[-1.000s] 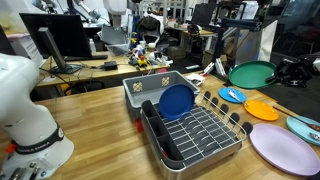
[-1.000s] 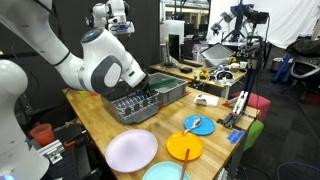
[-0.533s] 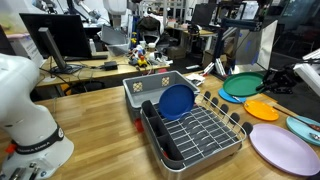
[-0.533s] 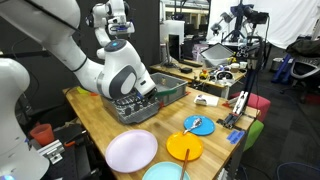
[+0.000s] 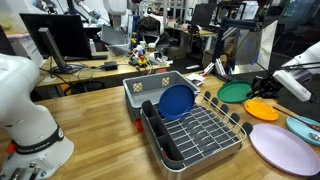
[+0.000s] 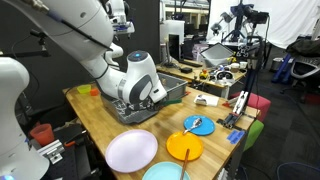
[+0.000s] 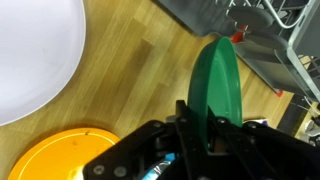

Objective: Remove the green plate from the dish rack and put it on the table

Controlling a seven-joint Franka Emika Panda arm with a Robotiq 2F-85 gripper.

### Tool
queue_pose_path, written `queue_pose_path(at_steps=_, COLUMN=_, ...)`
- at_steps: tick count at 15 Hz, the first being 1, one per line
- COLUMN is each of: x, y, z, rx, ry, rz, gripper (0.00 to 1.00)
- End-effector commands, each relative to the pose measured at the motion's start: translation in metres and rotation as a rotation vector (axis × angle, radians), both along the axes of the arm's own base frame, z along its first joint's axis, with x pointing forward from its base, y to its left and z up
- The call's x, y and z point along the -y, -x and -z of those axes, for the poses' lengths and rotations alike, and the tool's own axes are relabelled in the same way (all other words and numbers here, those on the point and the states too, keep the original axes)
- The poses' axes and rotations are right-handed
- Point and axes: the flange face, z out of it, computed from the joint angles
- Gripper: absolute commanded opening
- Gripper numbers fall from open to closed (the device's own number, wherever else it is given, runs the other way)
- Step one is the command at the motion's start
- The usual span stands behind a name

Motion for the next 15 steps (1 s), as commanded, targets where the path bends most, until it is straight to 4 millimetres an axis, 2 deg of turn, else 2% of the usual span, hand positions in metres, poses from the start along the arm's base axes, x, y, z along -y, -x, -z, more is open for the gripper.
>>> queue_pose_path(at_steps=1, x=0.0, y=-0.012, z=0.024, rx=-0.06, ry=0.006, rz=-0.008, gripper=0.04)
queue_pose_path(at_steps=6, x=-0.002, y=-0.02, z=0.053, rx=-0.138, ry=0.0, rz=-0.019, gripper=0.04)
queue_pose_path(at_steps=15, x=-0.003, y=-0.039, z=0.073, rx=-0.192, ry=-0.004, rz=-0.059, gripper=0.04)
